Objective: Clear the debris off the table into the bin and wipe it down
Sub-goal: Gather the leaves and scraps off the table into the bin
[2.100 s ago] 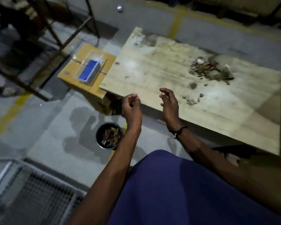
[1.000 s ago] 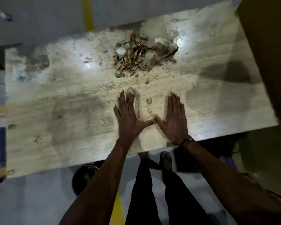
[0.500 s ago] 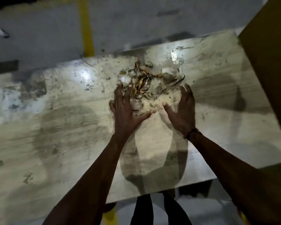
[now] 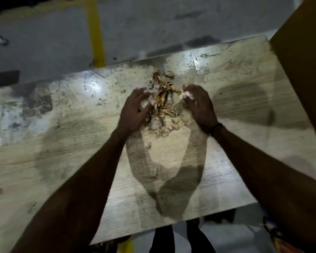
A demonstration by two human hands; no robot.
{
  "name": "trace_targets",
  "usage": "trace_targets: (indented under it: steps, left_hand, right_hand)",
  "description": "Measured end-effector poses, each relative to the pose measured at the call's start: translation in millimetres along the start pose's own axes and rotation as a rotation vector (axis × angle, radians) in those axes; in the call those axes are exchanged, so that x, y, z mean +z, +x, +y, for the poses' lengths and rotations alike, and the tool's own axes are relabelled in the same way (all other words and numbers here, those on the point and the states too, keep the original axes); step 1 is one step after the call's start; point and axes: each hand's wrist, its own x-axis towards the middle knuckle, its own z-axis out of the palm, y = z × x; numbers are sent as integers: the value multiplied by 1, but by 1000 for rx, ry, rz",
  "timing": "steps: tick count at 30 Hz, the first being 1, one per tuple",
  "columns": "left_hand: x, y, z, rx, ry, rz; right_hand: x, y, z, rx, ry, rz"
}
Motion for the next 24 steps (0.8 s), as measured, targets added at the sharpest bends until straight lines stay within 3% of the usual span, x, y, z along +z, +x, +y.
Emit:
trace_targets:
  steps: [5, 8, 11, 14, 18, 21, 24]
  left_hand:
    - [30, -74, 22, -66, -59, 134]
    - [30, -95, 32, -106, -174, 231]
    - [28, -99, 30, -126, -132, 288]
    - [41, -103, 41, -123, -68, 237]
    - [70, -115, 65, -161, -9, 277]
    - [84, -105, 74, -257, -37, 366]
    - [95, -94, 84, -288, -169, 443]
  right_hand:
    - [8, -79, -24, 10, -18, 11]
    - [3, -103, -27, 68, 24, 149]
    - [-2, -100, -27, 178, 108, 271]
    - [-2, -81, -25, 147, 89, 230]
    - [16, -82, -32, 80, 81, 53]
    - [32, -102, -45, 65, 157, 73]
    - [47, -113, -64, 190, 327, 131]
